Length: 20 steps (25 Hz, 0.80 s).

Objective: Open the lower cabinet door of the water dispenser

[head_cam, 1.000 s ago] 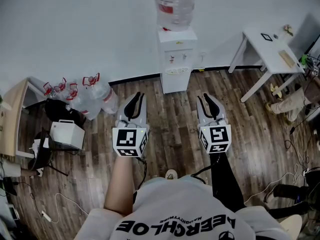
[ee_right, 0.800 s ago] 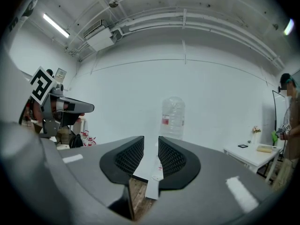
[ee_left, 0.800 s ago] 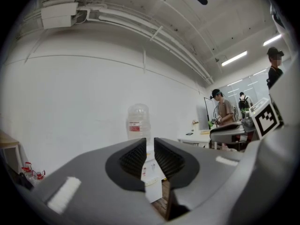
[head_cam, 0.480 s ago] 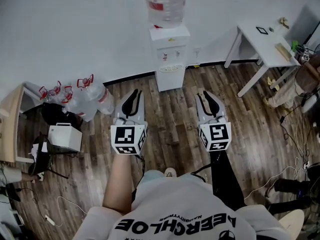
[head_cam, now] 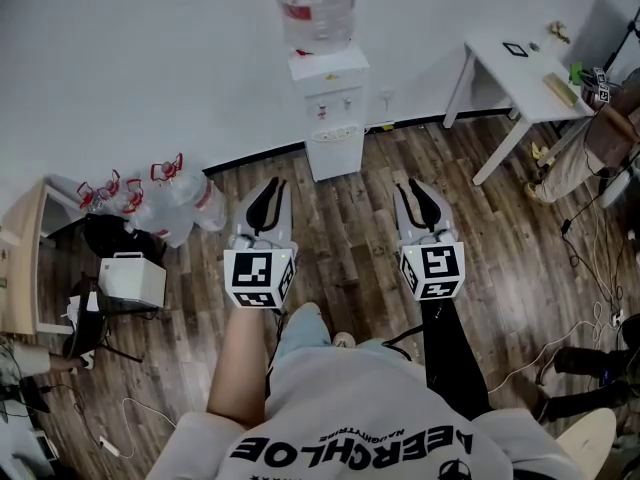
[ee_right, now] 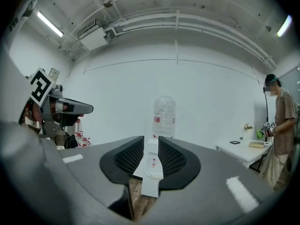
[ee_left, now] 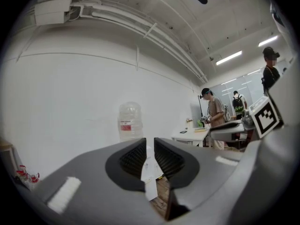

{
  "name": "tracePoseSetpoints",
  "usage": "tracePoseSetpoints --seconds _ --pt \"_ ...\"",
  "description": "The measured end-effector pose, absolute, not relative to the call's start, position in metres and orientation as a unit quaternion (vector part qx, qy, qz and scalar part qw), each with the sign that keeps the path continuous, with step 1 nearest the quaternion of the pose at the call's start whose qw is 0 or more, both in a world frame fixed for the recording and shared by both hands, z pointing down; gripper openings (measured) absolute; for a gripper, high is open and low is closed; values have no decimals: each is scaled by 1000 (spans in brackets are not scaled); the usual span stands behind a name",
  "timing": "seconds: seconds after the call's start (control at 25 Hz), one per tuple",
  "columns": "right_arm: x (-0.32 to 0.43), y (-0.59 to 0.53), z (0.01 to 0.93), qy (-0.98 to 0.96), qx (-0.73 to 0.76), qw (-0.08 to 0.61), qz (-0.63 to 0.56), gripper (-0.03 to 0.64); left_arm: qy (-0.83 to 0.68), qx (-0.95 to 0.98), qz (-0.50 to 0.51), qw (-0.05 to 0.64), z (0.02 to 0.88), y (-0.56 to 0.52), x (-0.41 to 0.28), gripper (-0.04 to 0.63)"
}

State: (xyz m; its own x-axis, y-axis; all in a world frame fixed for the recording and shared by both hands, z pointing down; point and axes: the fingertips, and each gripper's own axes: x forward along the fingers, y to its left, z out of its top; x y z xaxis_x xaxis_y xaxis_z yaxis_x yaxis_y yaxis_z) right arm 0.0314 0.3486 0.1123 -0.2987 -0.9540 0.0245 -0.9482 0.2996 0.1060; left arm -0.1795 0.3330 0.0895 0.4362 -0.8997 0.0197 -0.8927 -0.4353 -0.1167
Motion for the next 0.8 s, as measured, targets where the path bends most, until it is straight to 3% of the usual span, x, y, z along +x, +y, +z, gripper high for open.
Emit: tracePoseSetpoints --seconds 0.8 --pt "45 287 102 -791 608 48 -49 75 500 -864 -35 51 86 258 -158 57"
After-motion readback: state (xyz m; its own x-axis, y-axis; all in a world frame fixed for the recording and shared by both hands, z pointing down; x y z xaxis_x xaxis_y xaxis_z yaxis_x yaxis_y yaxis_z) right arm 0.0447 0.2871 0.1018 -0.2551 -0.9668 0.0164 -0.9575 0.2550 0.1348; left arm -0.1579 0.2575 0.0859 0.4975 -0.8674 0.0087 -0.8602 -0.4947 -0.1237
